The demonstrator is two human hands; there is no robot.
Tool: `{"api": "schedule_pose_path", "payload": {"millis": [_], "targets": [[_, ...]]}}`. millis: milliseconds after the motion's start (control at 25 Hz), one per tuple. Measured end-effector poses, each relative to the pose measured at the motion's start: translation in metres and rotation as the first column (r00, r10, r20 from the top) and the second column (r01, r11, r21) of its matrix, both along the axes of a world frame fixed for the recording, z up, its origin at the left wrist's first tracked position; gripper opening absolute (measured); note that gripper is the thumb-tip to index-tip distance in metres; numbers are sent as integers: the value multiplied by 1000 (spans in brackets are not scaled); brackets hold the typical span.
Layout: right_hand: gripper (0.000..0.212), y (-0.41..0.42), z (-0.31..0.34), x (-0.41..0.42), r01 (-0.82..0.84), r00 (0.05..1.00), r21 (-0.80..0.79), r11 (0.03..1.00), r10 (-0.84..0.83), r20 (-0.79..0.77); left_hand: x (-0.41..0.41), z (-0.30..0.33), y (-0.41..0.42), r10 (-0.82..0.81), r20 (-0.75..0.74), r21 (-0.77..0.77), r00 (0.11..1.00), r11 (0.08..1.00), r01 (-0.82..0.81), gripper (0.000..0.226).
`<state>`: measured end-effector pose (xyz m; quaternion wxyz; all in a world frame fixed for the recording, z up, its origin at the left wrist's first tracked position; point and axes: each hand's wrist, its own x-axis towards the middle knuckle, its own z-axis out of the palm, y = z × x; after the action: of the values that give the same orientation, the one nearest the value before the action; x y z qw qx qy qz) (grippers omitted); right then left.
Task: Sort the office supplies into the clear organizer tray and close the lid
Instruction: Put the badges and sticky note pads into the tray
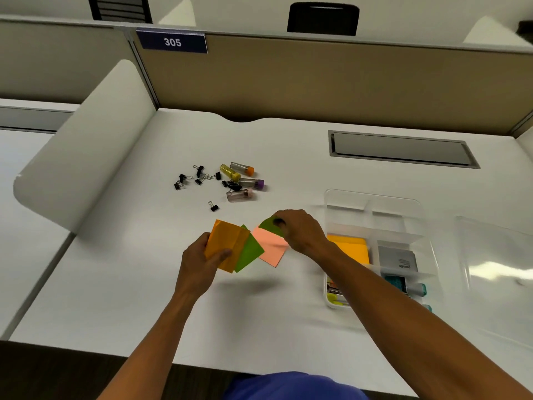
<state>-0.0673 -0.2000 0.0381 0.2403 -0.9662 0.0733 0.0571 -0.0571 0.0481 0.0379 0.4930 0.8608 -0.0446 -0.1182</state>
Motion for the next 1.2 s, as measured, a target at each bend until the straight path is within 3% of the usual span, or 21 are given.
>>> {"api": "schedule_pose_path", "payload": {"millis": [200,440,680,840,1000,1200], "targets": [[20,-43,19,-16,162,978,178,971,-182,103,-3,14,-34,-70,23,-72,997,995,71,17],[19,-115,28,-52,275,938,195,942,-307,162,-3,27,-101,-170,39,-99,985,980,173,27],[21,-158,32,-92,397,866,246,884,-449,219,-4,29,-184,-442,40,91,896,895,437,29],[23,-176,36,-120,496,753,334,801,-589,294,-8,30,-230,-612,-68,261,788,751,606,31],[21,-186,36,-145,578,629,487,654,-738,245,-9,27,-253,-685,-162,345,710,635,691,36],[19,-188,24,-163,612,629,492,619,-758,173,-12,12,-269,-833,-183,538,522,360,762,53]]}}
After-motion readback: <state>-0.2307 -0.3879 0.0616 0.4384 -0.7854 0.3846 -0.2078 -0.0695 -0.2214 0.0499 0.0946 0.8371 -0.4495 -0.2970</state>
